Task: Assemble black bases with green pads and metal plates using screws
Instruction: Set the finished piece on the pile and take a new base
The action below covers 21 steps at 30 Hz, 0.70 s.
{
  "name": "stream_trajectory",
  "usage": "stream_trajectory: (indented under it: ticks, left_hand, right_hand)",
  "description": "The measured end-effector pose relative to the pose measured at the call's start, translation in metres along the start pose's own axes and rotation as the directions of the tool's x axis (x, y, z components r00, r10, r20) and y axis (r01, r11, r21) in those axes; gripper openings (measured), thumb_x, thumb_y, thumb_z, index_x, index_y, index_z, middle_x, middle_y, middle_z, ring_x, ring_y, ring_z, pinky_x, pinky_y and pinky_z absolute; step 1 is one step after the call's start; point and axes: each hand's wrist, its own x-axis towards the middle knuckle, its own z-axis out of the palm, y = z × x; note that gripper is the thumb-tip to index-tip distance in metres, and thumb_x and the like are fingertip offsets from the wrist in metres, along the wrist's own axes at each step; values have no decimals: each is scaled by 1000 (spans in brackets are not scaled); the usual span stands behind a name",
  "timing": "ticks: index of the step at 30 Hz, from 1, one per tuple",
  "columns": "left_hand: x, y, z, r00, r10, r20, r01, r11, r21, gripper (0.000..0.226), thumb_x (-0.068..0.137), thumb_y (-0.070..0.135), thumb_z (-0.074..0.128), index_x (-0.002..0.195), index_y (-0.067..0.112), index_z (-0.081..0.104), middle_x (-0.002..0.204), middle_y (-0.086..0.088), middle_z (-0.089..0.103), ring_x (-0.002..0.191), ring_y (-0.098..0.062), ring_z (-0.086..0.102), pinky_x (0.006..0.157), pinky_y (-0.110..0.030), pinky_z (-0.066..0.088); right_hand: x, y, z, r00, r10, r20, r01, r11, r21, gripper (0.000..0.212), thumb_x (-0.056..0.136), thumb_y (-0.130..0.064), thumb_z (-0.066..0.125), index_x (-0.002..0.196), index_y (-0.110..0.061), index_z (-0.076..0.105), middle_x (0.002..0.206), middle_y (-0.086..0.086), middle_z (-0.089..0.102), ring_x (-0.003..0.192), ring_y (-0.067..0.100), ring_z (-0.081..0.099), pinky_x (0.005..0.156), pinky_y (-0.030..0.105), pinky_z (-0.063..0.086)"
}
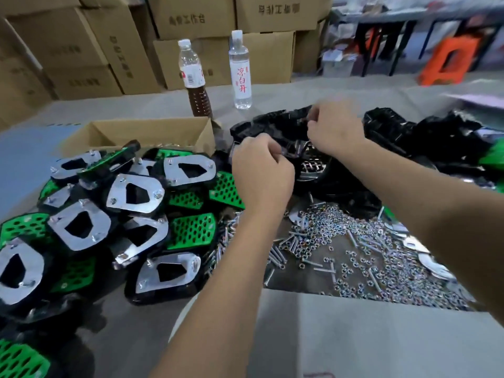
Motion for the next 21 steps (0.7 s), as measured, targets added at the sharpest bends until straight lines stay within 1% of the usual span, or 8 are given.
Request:
stream_trajectory:
  ticks: [3,4,6,8,11,13,17,21]
  left_hand:
    - [19,17,25,989,124,78,-129,990,54,23,78,3,55,89,14,73,97,-5,68,101,-28,58,84,-38,45]
    - [25,23,33,981,156,113,-164,985,63,24,80,2,55,92,14,72,100,-6,68,103,-29,57,87,-40,46]
    - [36,34,52,960,192,202,-214,973,89,24,83,3,56,101,10,70,107,-12,67,106,-33,56,89,-41,45]
    - [44,40,71,950,162,266,-194,976,100,27,82,6,59,109,6,63,111,-17,65,106,-37,56,83,-38,41]
    - [47,36,89,947,31,320,-70,991,111,34,86,12,59,119,4,53,118,-21,61,110,-41,56,84,-43,42]
    - [42,30,97,947,30,320,-90,980,175,28,94,14,53,120,3,52,122,-21,61,114,-42,57,87,-45,42]
    - [33,24,99,962,114,247,-158,973,168,17,96,15,52,110,5,55,113,-18,62,106,-40,59,74,-41,36]
    - [37,17,89,963,115,245,-157,975,159,16,94,7,52,107,4,62,112,-15,65,108,-36,59,84,-42,44]
  right_hand:
    - [33,18,2,991,45,128,-28,991,-128,28,90,-13,60,117,-9,68,116,17,68,109,37,62,89,39,54]
    - [40,19,5,982,41,183,-9,985,-171,35,91,-19,63,125,-11,64,122,18,66,114,38,60,91,39,50]
    - [54,22,13,959,74,274,-6,970,-241,49,95,-31,61,140,-14,52,135,23,57,129,42,51,104,46,44]
    - [67,25,20,941,111,319,-31,969,-246,51,99,-34,54,146,-14,45,143,26,51,137,44,44,114,52,37]
    - [75,33,27,939,108,325,-33,973,-228,58,98,-35,56,150,-15,41,146,25,48,138,43,44,114,47,37]
    - [74,39,30,956,96,276,-19,963,-270,56,97,-35,56,149,-15,45,144,23,49,136,41,44,109,44,38]
    - [70,41,24,968,52,244,33,943,-331,44,95,-37,55,133,-15,55,135,20,55,133,36,45,107,43,41]
    - [60,56,4,964,-13,265,83,964,-254,48,83,-43,77,119,-22,53,114,14,47,120,33,41,102,43,42]
